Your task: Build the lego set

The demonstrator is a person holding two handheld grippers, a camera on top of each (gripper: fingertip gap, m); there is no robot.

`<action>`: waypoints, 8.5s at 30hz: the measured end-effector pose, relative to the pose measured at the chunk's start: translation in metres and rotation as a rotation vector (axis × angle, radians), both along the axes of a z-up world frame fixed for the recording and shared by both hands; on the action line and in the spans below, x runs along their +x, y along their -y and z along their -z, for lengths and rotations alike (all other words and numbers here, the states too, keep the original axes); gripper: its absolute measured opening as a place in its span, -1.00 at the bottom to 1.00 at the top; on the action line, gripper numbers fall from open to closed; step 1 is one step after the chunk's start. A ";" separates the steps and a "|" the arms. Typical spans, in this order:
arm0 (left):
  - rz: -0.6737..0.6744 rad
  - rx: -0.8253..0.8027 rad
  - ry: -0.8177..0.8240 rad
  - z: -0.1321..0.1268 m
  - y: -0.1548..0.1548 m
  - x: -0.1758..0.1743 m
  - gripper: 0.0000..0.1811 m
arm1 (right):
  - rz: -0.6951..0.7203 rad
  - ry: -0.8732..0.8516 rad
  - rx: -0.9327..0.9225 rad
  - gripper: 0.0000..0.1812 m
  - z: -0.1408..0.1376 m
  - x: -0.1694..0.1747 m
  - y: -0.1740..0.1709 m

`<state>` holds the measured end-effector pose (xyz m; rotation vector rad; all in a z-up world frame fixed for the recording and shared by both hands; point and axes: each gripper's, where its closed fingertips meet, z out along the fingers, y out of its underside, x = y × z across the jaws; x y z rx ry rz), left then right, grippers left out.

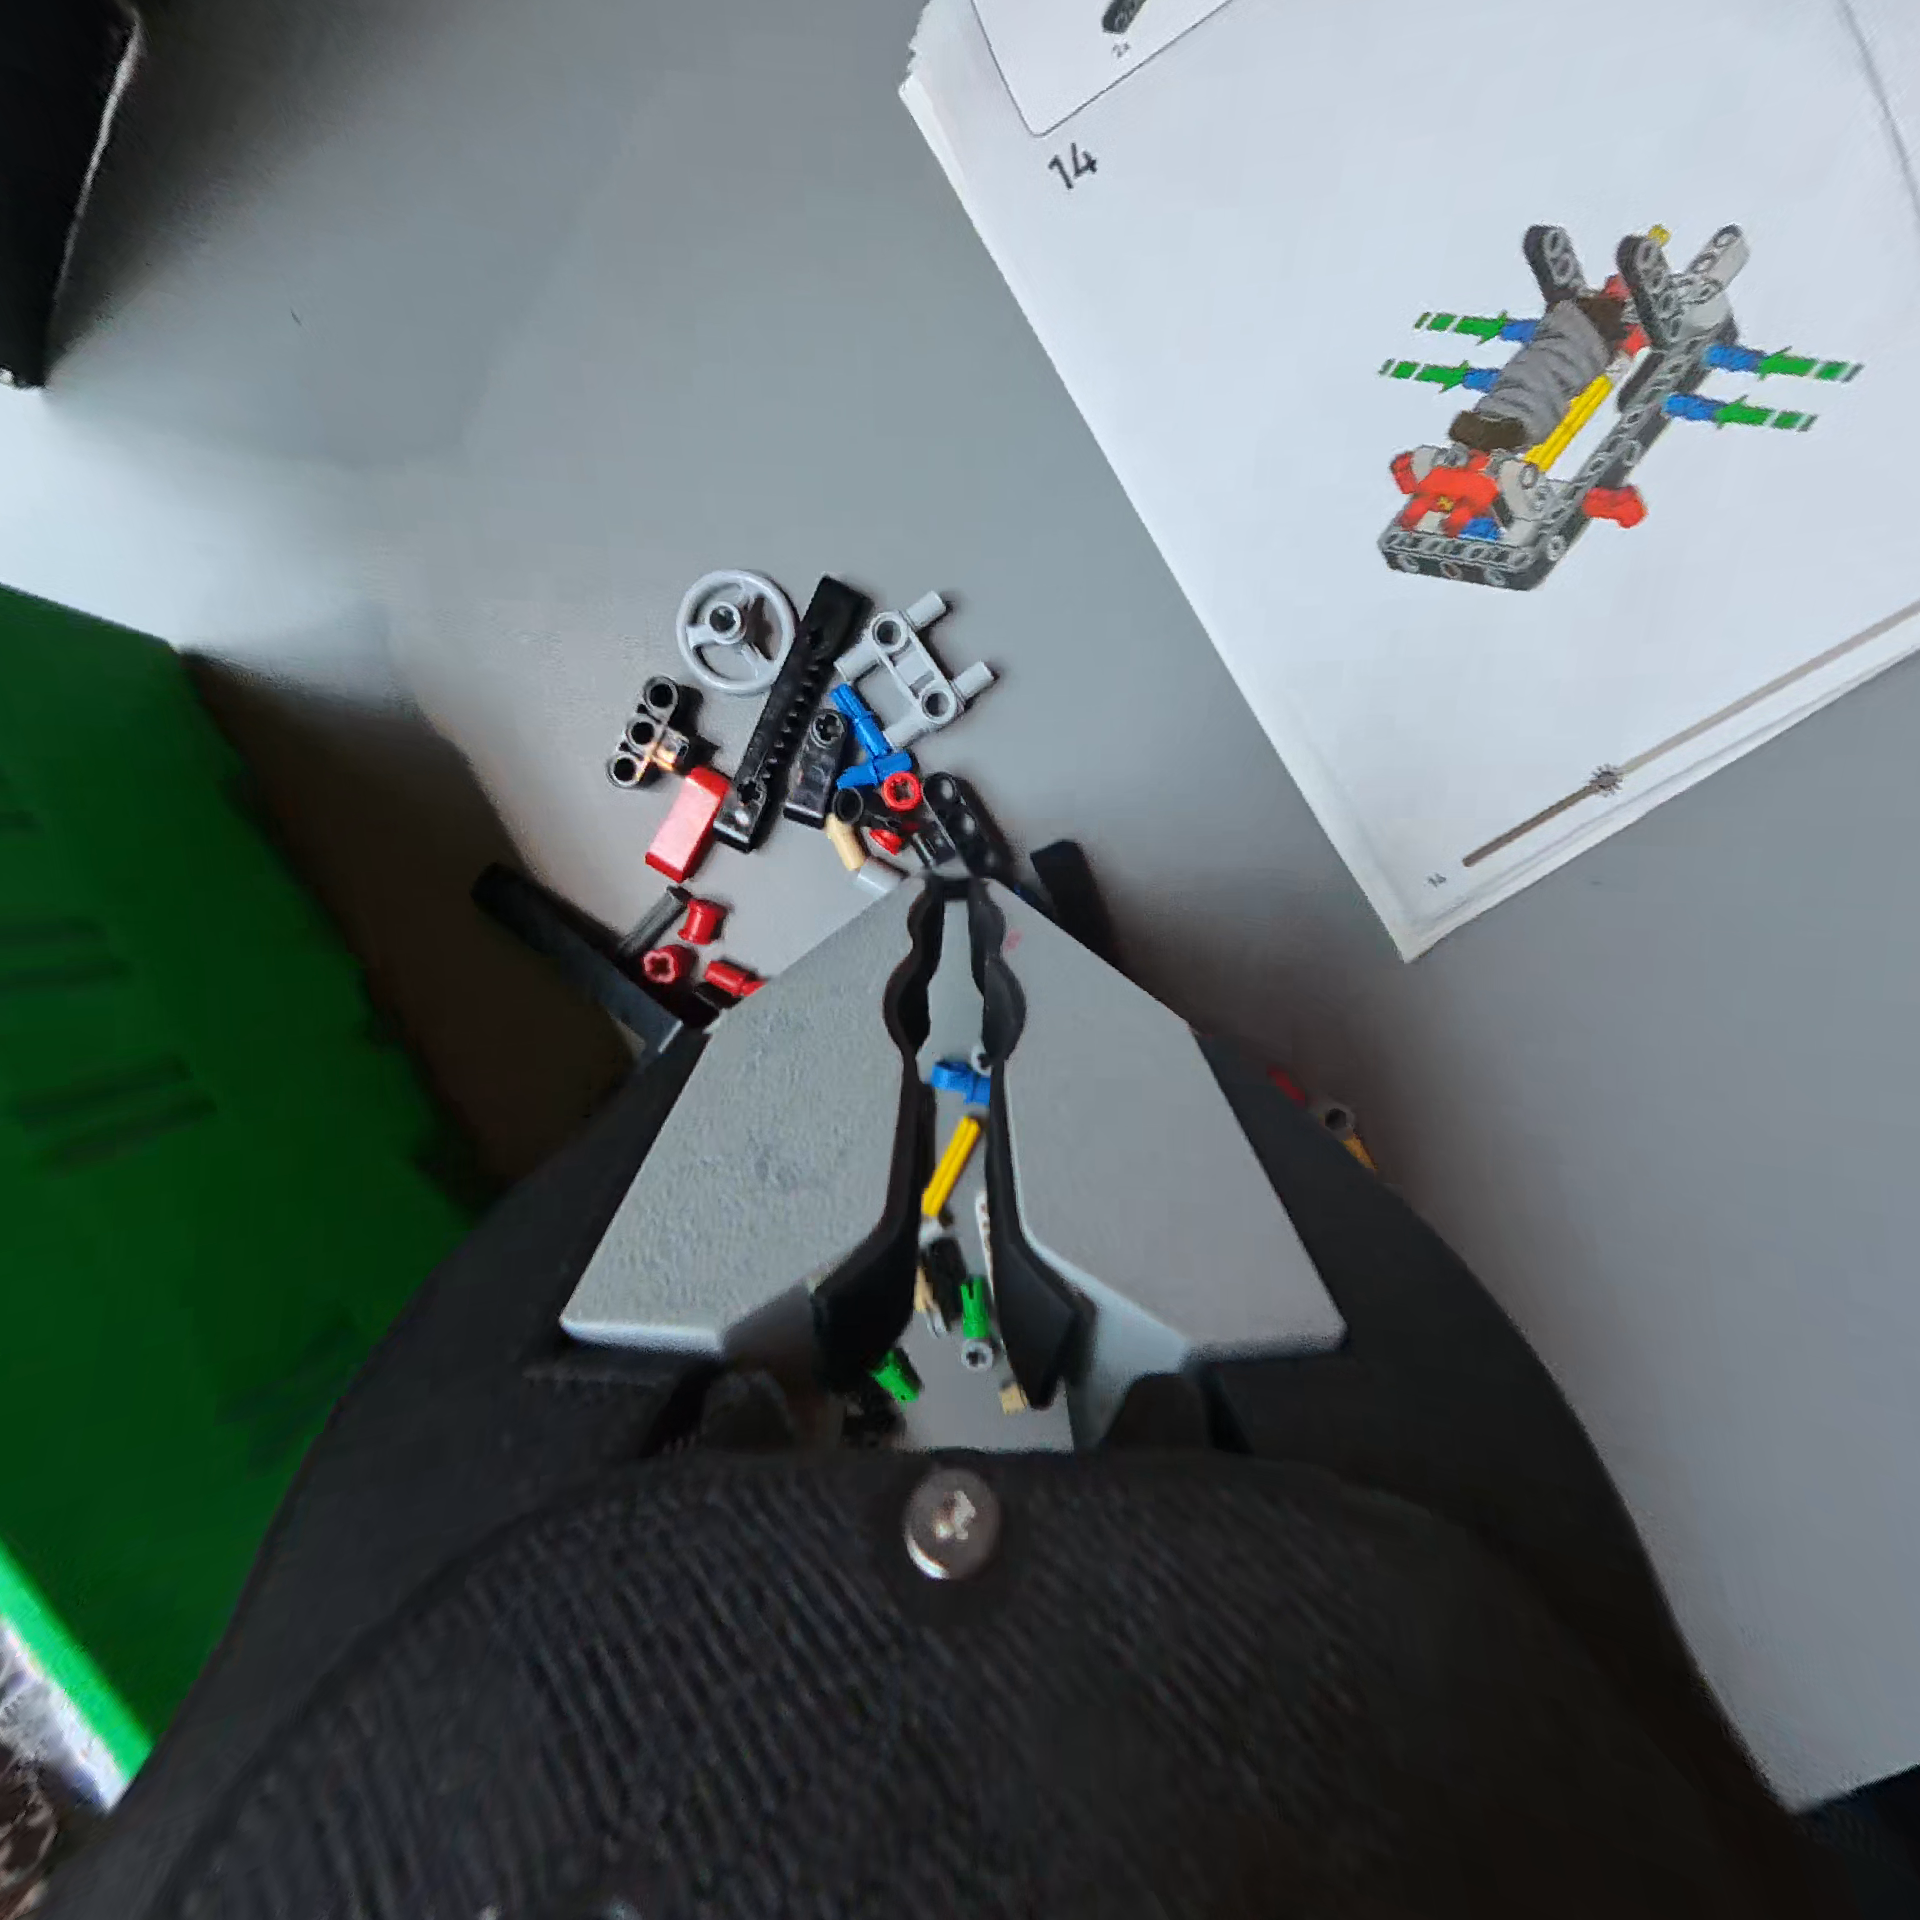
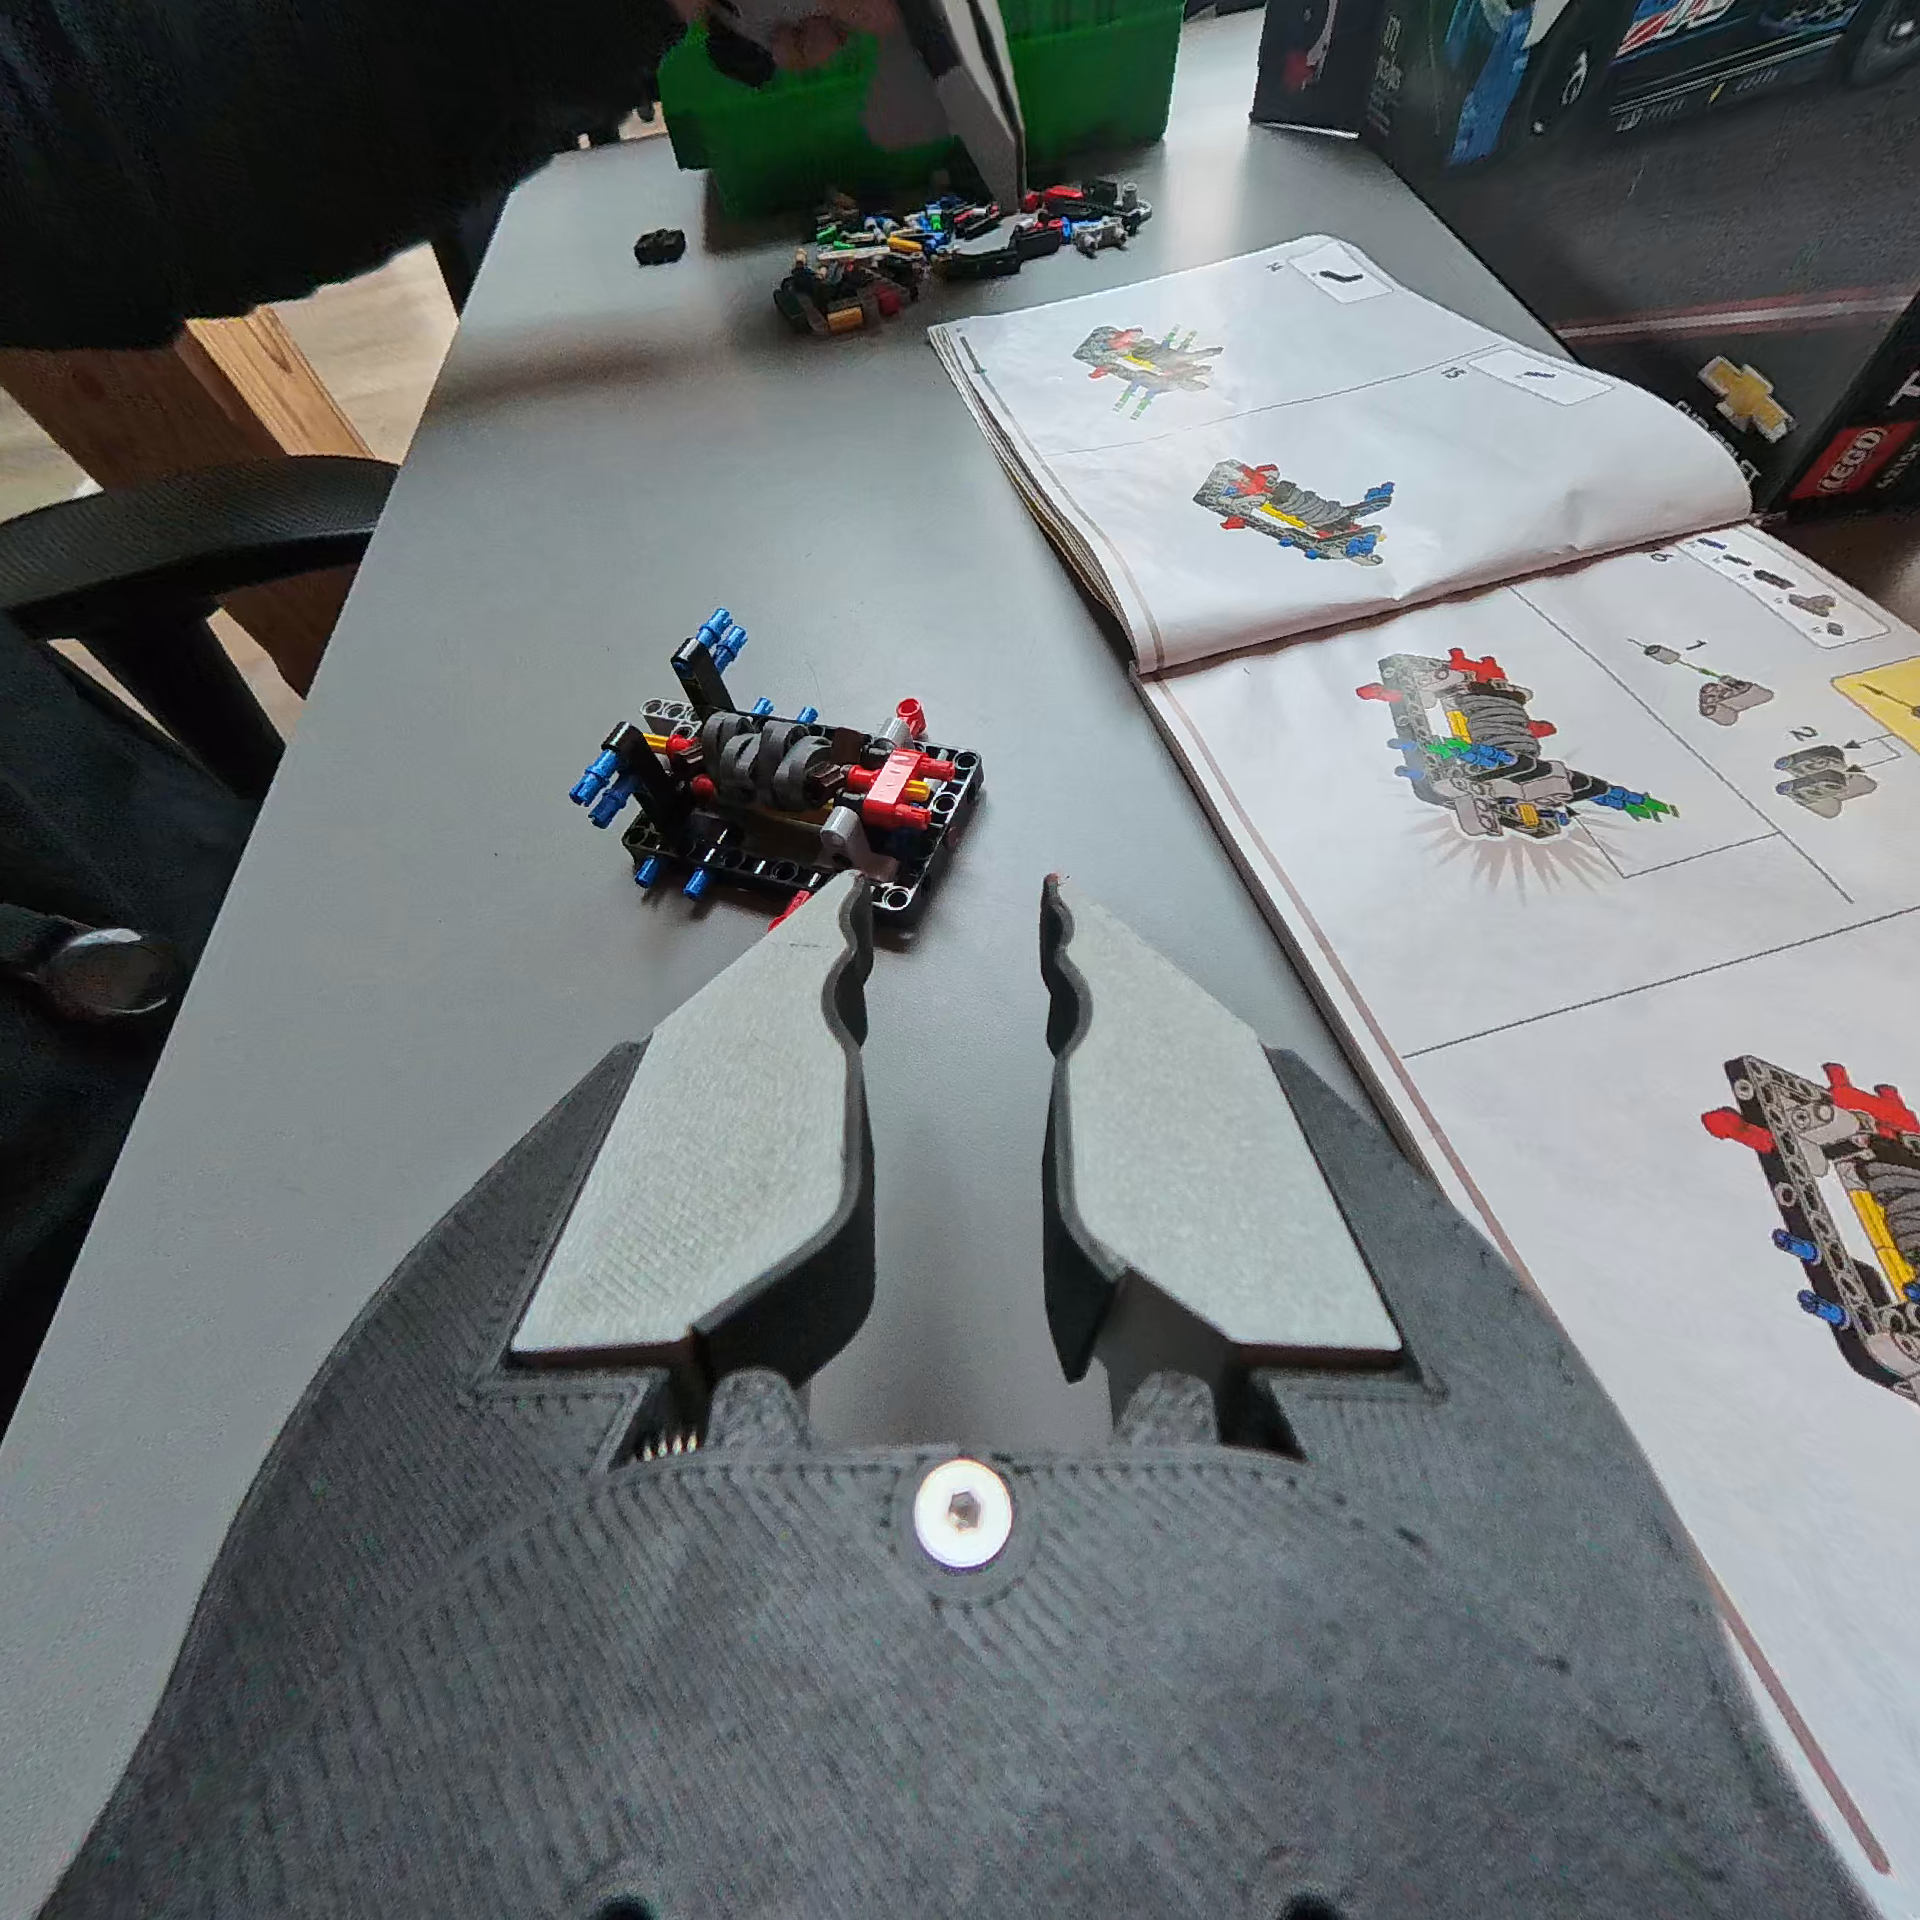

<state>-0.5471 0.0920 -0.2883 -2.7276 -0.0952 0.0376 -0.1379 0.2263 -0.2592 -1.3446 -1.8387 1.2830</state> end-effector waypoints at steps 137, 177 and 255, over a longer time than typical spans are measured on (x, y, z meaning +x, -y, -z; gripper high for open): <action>-0.105 -0.148 0.068 0.008 -0.004 -0.025 -0.91 | 0.121 -0.074 -0.007 -0.48 -0.012 0.001 -0.025; -0.158 -0.100 0.142 0.015 -0.033 -0.019 -0.89 | 0.093 -0.069 -0.011 -0.54 -0.012 0.001 -0.019; 0.284 0.488 0.175 -0.054 -0.027 0.184 -0.78 | 0.098 -0.079 -0.026 -0.52 -0.013 0.001 -0.021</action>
